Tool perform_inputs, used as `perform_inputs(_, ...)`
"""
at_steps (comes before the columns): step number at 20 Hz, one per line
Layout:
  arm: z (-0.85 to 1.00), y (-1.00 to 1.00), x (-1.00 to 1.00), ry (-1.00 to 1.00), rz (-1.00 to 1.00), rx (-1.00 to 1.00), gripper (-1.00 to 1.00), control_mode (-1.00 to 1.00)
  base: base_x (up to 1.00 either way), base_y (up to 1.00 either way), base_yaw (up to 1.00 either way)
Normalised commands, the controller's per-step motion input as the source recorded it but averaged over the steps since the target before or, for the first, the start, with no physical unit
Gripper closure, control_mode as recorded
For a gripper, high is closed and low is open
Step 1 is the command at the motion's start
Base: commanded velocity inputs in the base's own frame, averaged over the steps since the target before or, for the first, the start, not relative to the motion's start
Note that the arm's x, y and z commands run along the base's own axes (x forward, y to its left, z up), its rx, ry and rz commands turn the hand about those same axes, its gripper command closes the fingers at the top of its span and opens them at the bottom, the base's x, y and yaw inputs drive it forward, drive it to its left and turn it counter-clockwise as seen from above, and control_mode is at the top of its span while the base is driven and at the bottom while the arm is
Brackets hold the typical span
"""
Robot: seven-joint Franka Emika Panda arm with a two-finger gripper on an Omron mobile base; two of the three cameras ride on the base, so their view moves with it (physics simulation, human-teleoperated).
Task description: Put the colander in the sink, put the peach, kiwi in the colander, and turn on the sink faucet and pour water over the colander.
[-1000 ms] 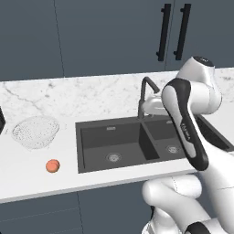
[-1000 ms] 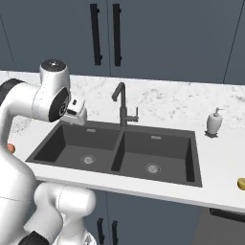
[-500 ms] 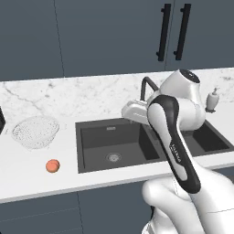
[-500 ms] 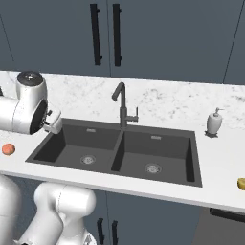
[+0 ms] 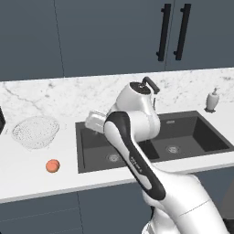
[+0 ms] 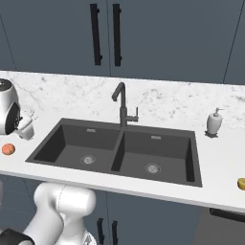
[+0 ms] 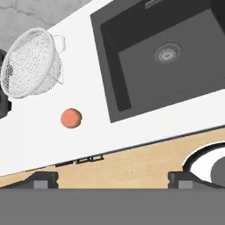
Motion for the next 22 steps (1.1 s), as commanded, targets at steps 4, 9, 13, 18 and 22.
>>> perform_inputs(4, -0.07, 0.90, 0.53, 0.01, -0.17, 0.09, -1.00, -1.00, 0.00, 0.00, 0.00)
perform_inputs(9, -0.10, 0.72, 0.68, 0.08, -0.12, 0.06, -1.00, -1.00, 0.00, 0.00, 0.00)
perform_inputs(13, -0.30, 0.51, 0.78, 0.18, -0.04, 0.00, -1.00, -1.00, 0.00, 0.00, 0.00)
perform_inputs(18, -0.30, 0.45, 0.85, 0.27, 0.00, 0.00, -1.00, -1.00, 0.00, 0.00, 0.00)
perform_inputs(22, -0.37, 0.62, 0.62, 0.02, -0.01, 0.00, -1.00, -1.00, 0.00, 0.00, 0.00)
